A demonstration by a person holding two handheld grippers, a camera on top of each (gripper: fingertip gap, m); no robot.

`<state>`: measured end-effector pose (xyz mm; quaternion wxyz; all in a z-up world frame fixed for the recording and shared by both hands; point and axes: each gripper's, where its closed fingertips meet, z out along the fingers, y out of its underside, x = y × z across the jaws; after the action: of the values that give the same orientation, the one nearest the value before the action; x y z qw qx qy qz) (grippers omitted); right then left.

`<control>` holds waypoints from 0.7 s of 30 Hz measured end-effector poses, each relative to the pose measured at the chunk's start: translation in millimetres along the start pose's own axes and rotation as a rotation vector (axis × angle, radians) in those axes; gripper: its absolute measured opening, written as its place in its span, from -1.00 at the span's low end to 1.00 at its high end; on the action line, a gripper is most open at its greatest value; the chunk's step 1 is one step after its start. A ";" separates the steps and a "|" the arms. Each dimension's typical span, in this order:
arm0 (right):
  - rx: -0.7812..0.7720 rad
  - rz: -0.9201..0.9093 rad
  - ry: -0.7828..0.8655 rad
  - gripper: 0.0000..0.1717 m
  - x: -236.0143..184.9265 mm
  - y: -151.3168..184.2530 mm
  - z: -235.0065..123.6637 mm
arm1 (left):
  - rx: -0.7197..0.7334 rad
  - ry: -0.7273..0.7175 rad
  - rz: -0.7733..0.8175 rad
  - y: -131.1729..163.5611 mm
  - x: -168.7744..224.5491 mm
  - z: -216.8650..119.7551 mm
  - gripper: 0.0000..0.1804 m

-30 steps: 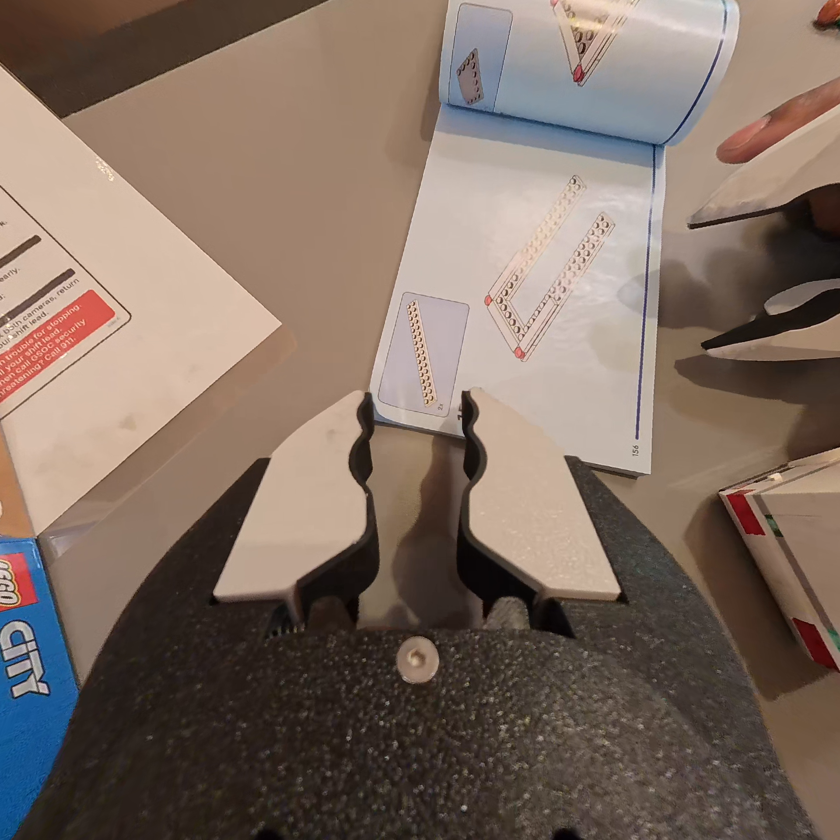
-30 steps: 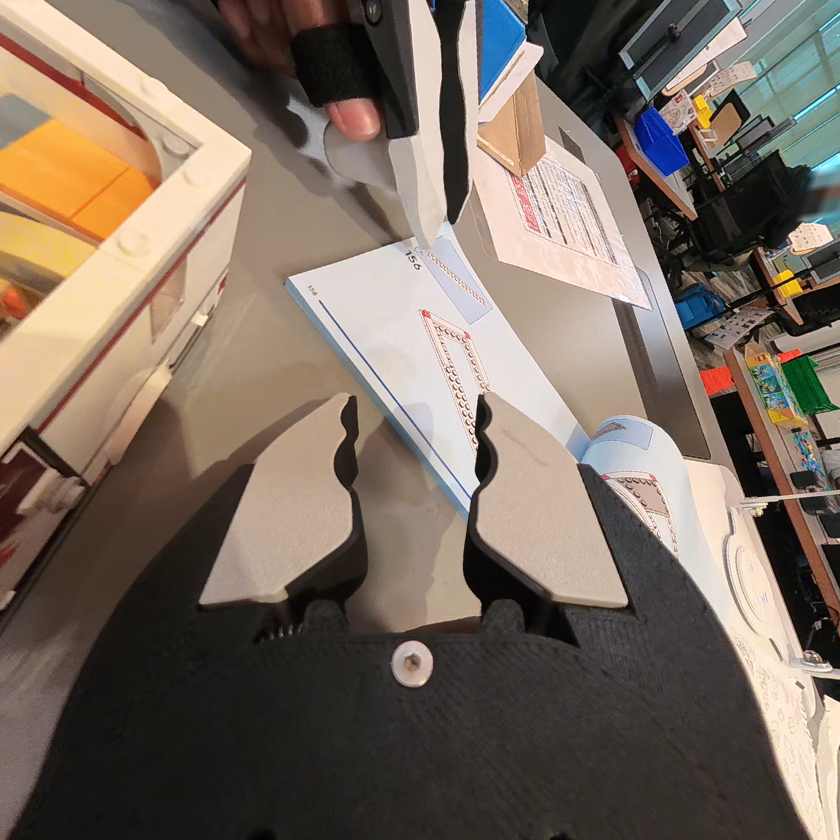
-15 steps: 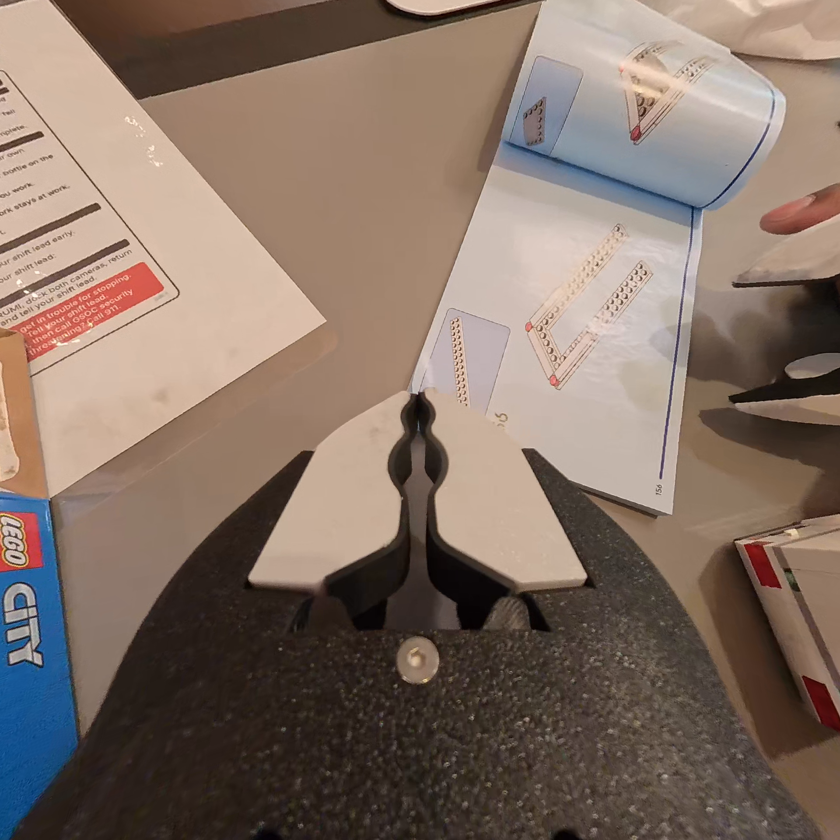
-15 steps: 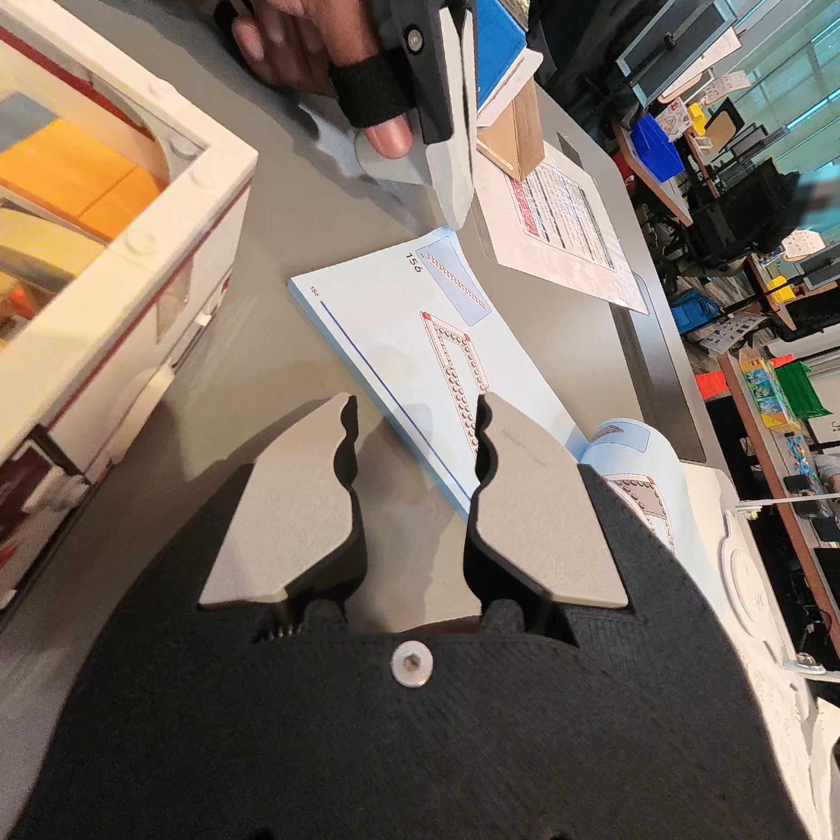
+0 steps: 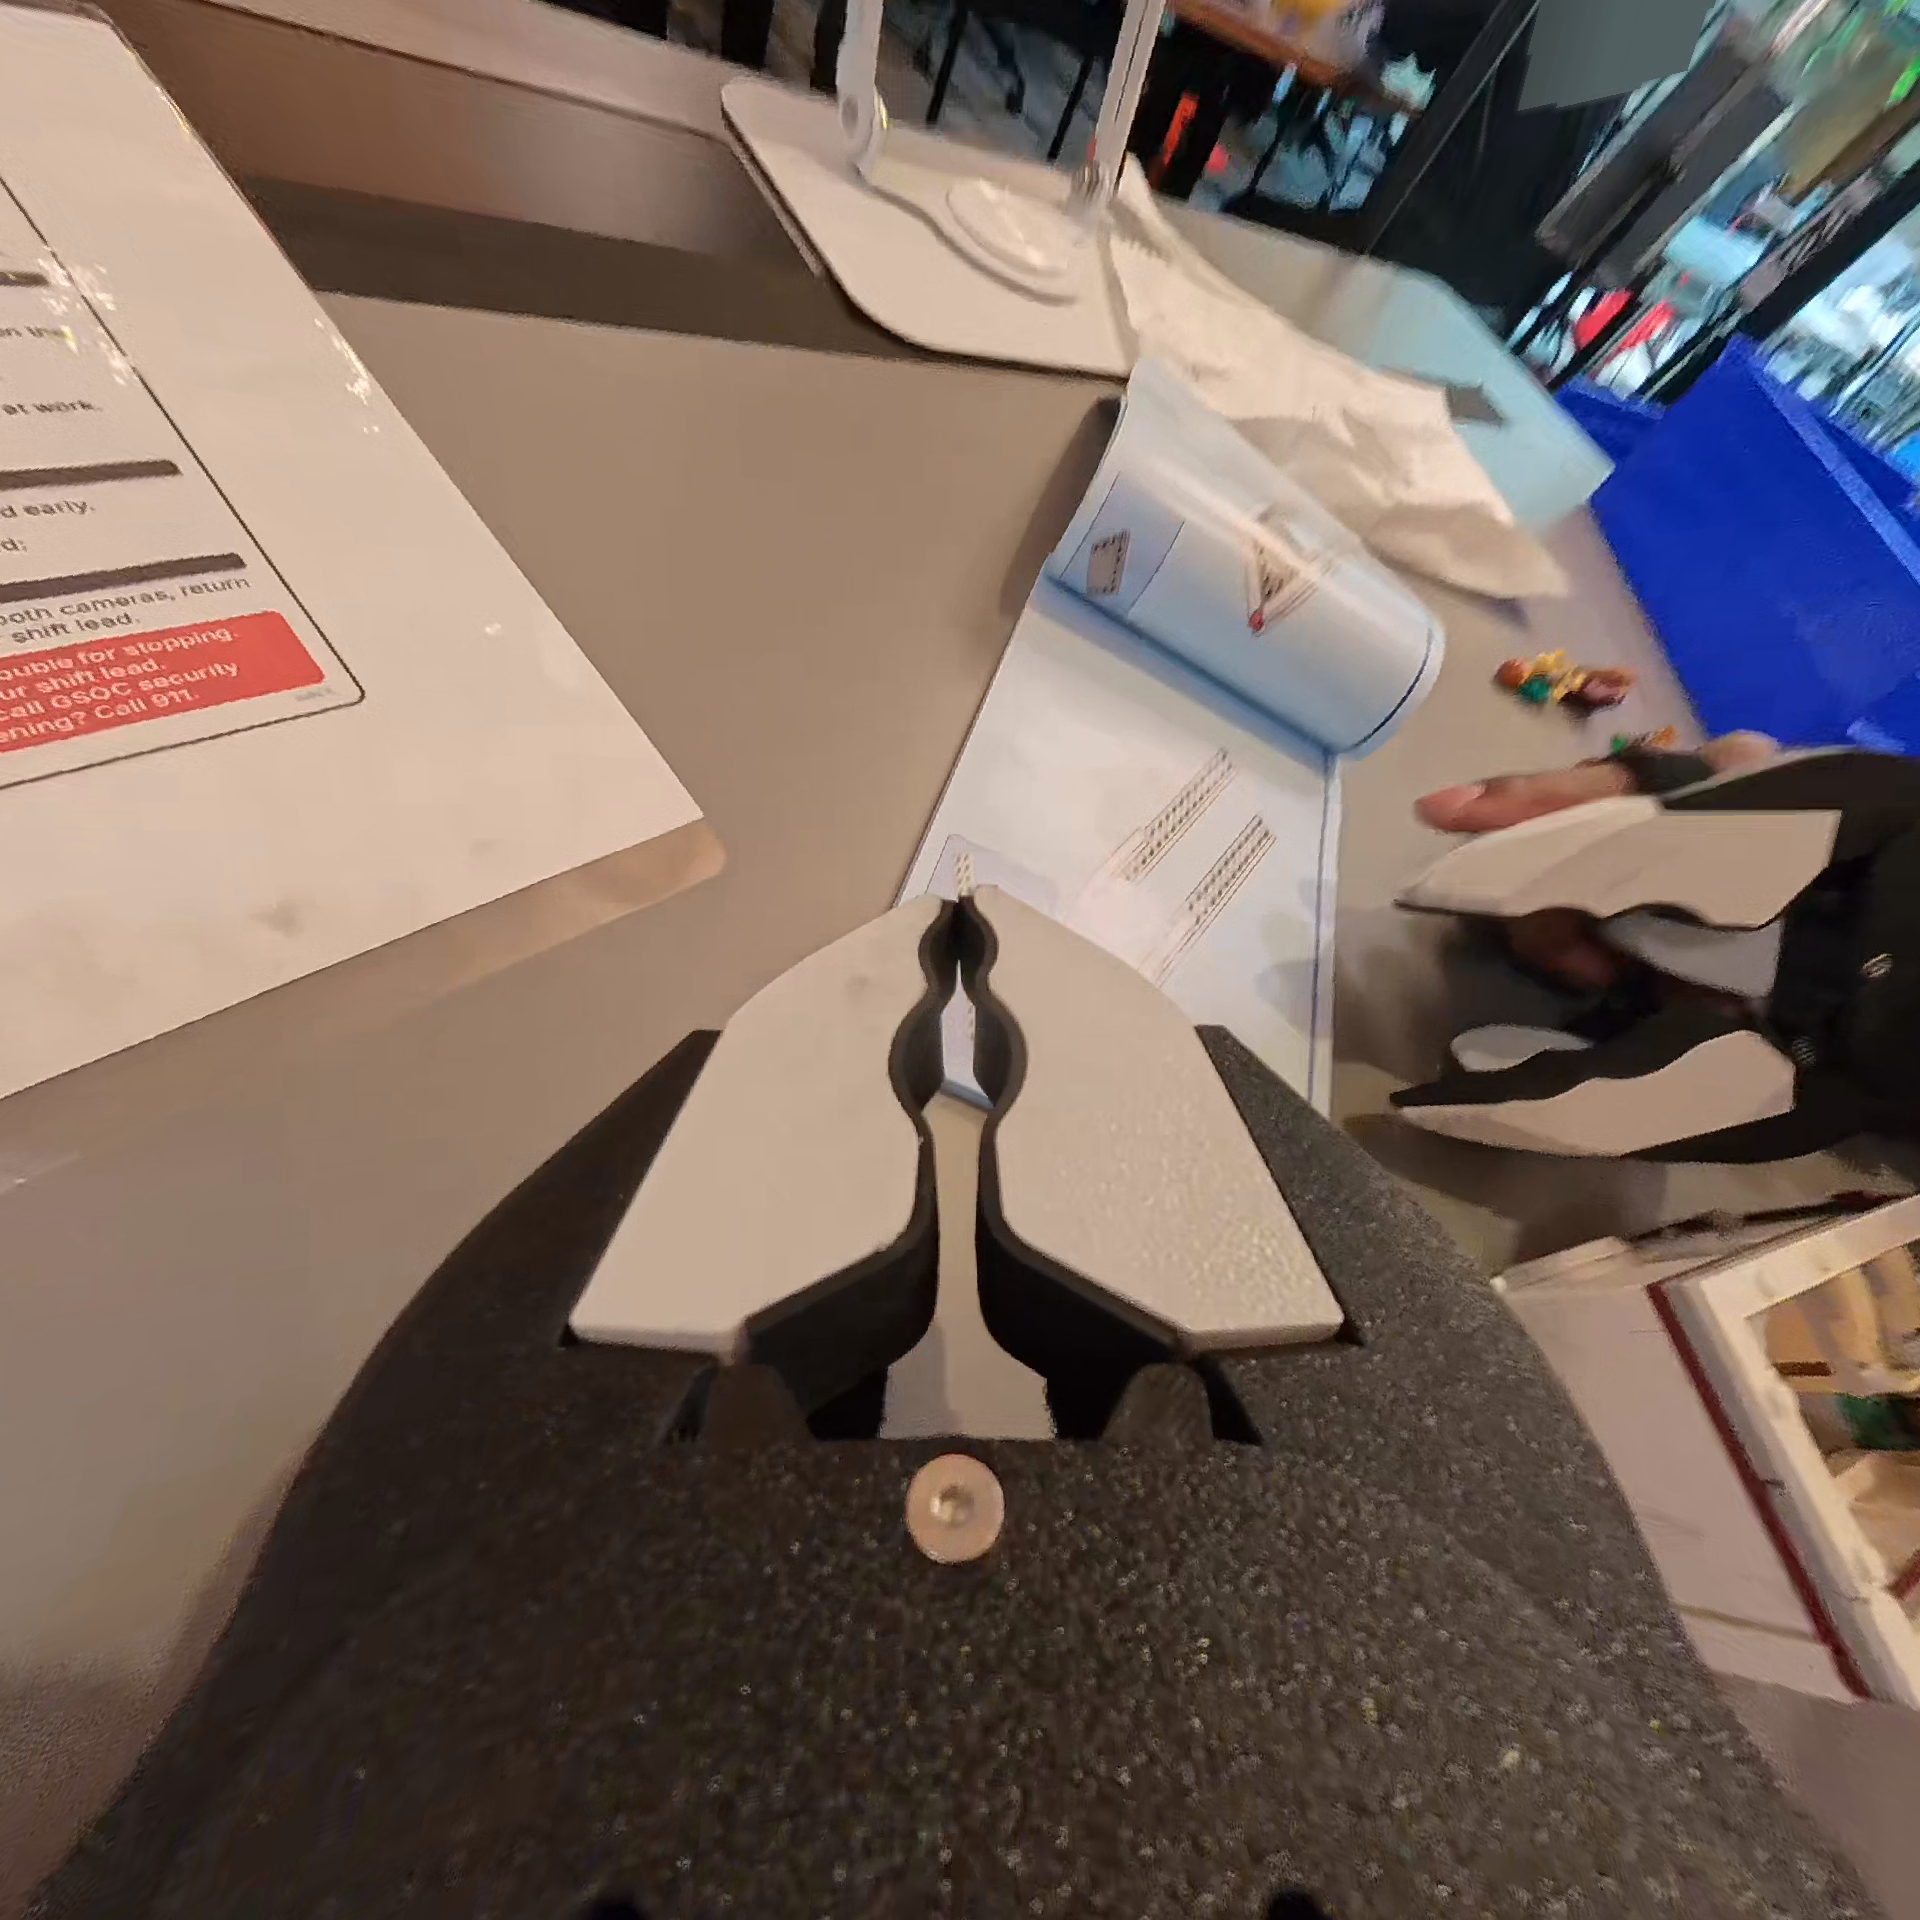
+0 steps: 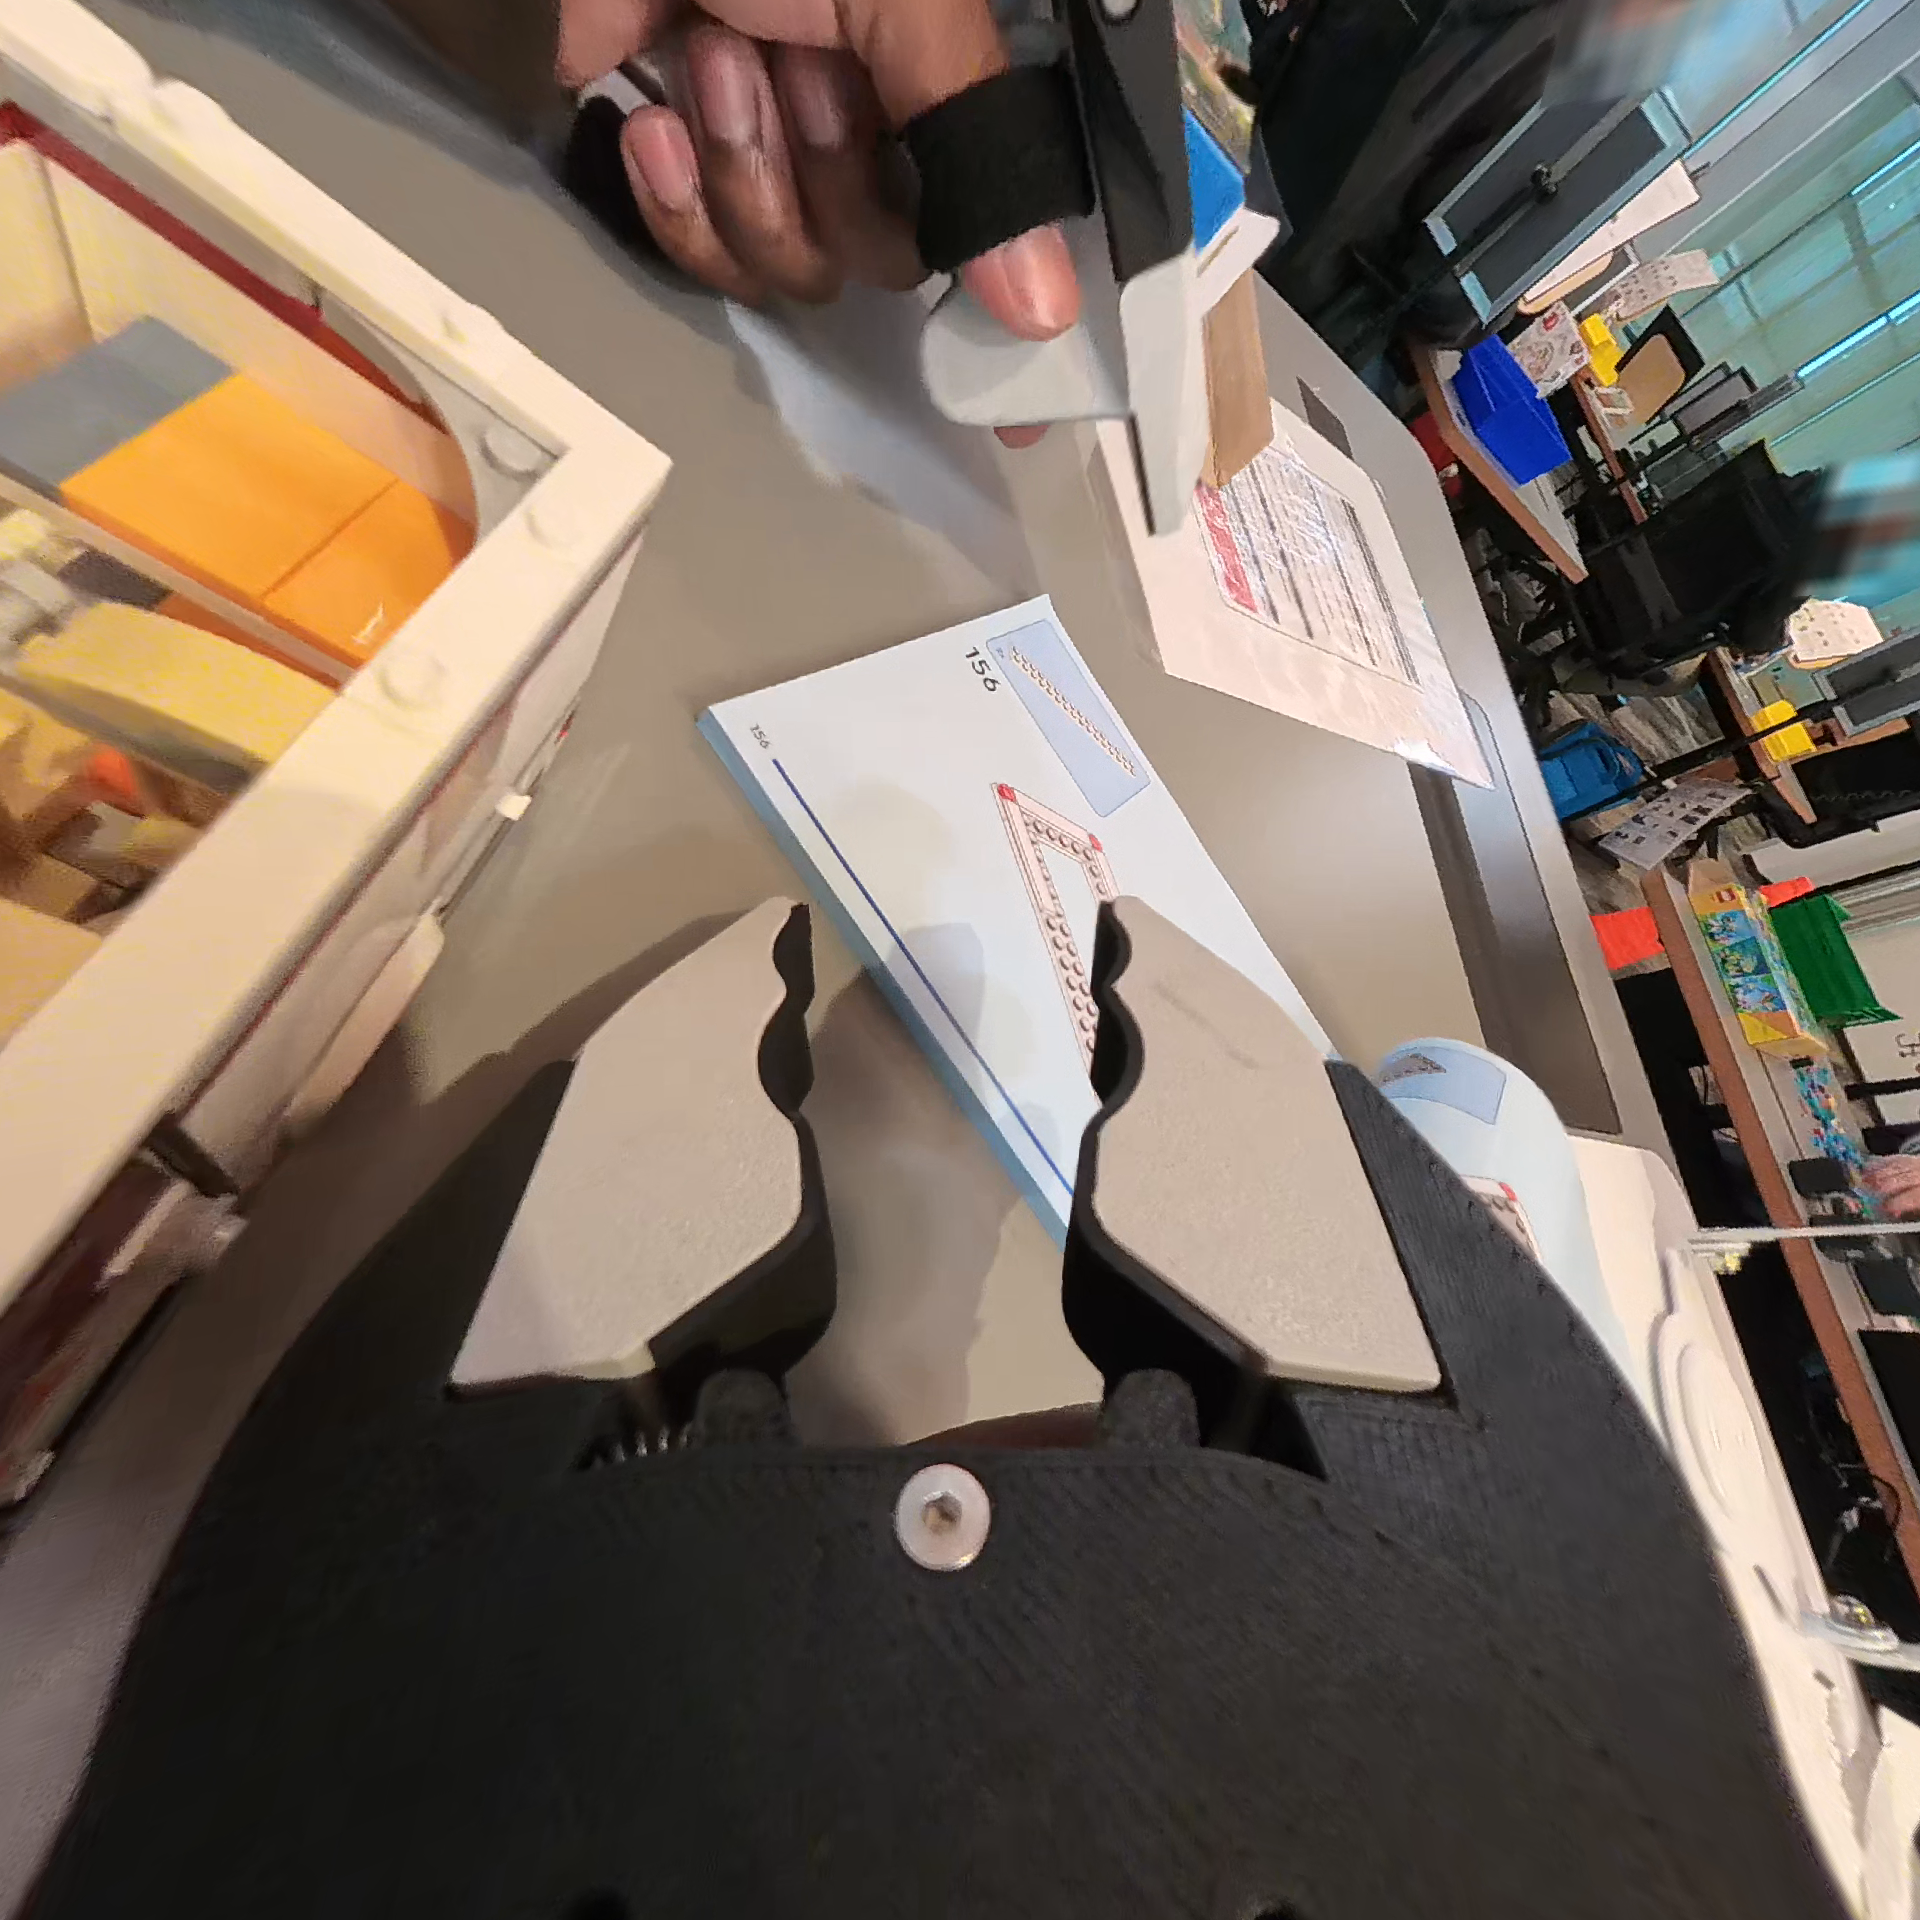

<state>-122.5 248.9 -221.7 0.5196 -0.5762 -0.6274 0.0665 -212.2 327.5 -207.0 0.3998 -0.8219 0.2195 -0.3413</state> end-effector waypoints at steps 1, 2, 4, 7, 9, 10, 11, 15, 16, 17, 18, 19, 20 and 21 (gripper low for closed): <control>0.004 -0.005 0.002 -0.39 -0.4 -0.8 -0.1 | -0.039 -0.023 0.026 5.3 -2.4 1.6 -1.00; 0.004 -0.006 0.002 -0.40 -0.5 -0.8 -0.2 | -0.073 -0.067 0.057 9.8 -7.6 2.6 -1.00; 0.005 -0.001 -0.001 -0.39 -0.2 -0.8 -0.3 | -0.137 -0.140 0.149 17.3 -14.3 3.3 -0.91; 0.010 -0.002 -0.002 -0.39 -0.4 -1.4 -0.9 | -0.204 -0.165 0.230 25.9 -12.8 6.1 -0.65; 0.012 -0.003 -0.004 -0.39 -0.7 -1.5 -1.1 | -0.234 -0.167 0.259 30.2 -11.7 7.8 -0.54; 0.012 -0.002 -0.004 -0.39 -0.7 -1.5 -1.1 | -0.248 -0.165 0.273 32.3 -11.2 8.7 -0.49; 0.012 -0.001 -0.005 -0.39 -0.7 -1.4 -1.0 | -0.257 -0.162 0.285 33.9 -10.3 9.6 -0.44; 0.007 -0.004 -0.007 -0.39 -1.2 -1.0 -0.5 | -0.277 -0.122 0.306 38.7 -0.9 15.4 -0.41; 0.007 -0.003 -0.008 -0.39 -1.2 -0.9 -0.5 | -0.288 -0.115 0.313 40.8 0.9 16.9 -0.40; 0.006 -0.002 -0.008 -0.39 -1.0 -0.8 -0.3 | -0.301 -0.119 0.322 42.6 1.1 18.0 -0.40; 0.005 -0.001 -0.008 -0.39 -0.9 -0.6 -0.3 | -0.304 -0.133 0.330 42.8 0.0 18.8 -0.40; 0.005 0.000 -0.008 -0.39 -0.9 -0.6 -0.3 | -0.303 -0.133 0.336 42.7 0.7 19.3 -0.40; 0.005 -0.001 -0.008 -0.39 -1.1 -0.7 -0.3 | -0.301 -0.131 0.341 42.5 1.7 19.6 -0.39; 0.005 -0.002 -0.007 -0.39 -1.1 -0.7 -0.3 | -0.300 -0.132 0.345 42.4 2.0 19.6 -0.39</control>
<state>-123.0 247.7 -221.7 0.5190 -0.5739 -0.6296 0.0694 -200.2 311.4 -249.2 0.3391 -0.8429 0.3785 -0.1769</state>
